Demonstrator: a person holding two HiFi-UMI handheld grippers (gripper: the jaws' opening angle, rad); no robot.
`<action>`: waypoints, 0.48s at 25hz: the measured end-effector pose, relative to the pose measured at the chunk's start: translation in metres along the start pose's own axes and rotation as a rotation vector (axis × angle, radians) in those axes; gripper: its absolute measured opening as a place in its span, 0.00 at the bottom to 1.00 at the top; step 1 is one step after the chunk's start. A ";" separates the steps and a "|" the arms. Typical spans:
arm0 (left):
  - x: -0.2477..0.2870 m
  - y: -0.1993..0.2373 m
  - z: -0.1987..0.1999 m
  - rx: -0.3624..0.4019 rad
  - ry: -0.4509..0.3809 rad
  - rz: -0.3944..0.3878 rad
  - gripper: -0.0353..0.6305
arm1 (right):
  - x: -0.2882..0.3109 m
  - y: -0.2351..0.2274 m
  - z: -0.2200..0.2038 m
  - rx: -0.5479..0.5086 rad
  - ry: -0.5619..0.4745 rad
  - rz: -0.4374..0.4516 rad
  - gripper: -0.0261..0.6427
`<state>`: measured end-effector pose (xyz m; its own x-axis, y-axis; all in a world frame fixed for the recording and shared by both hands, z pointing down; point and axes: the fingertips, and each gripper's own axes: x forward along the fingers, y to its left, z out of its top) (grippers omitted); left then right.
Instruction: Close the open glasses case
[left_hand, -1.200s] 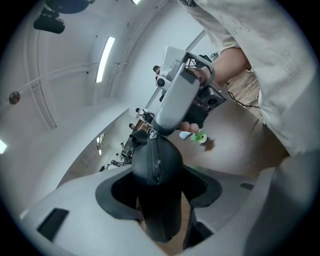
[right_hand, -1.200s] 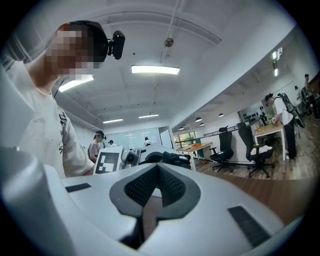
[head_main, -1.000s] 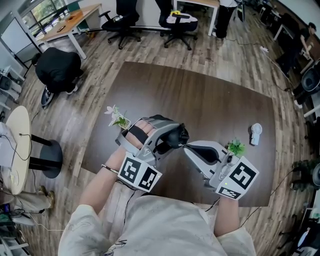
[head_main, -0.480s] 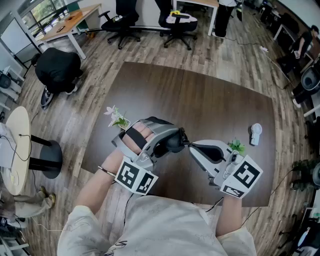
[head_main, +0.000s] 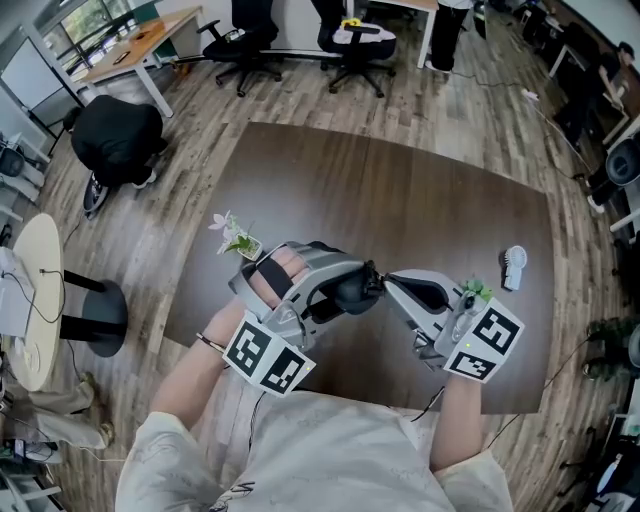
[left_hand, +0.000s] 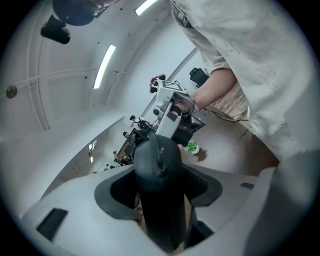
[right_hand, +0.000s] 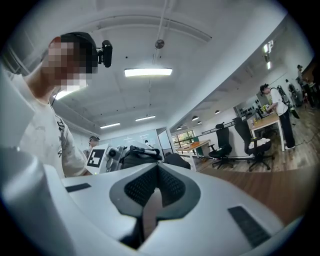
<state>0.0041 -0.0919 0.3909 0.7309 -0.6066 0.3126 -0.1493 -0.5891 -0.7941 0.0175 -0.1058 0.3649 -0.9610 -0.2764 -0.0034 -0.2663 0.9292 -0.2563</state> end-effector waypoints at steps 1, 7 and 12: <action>0.001 0.001 -0.002 -0.016 0.003 0.005 0.44 | 0.000 0.001 0.002 0.009 -0.013 0.001 0.04; 0.016 0.000 -0.023 -0.026 0.117 0.009 0.50 | 0.004 0.003 0.015 -0.010 -0.056 -0.060 0.04; 0.024 0.003 -0.026 -0.073 0.150 -0.006 0.52 | 0.012 0.018 0.011 -0.120 0.017 -0.078 0.04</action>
<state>0.0039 -0.1216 0.4096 0.6255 -0.6725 0.3956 -0.1969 -0.6267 -0.7540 0.0016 -0.0947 0.3499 -0.9379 -0.3458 0.0290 -0.3464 0.9279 -0.1382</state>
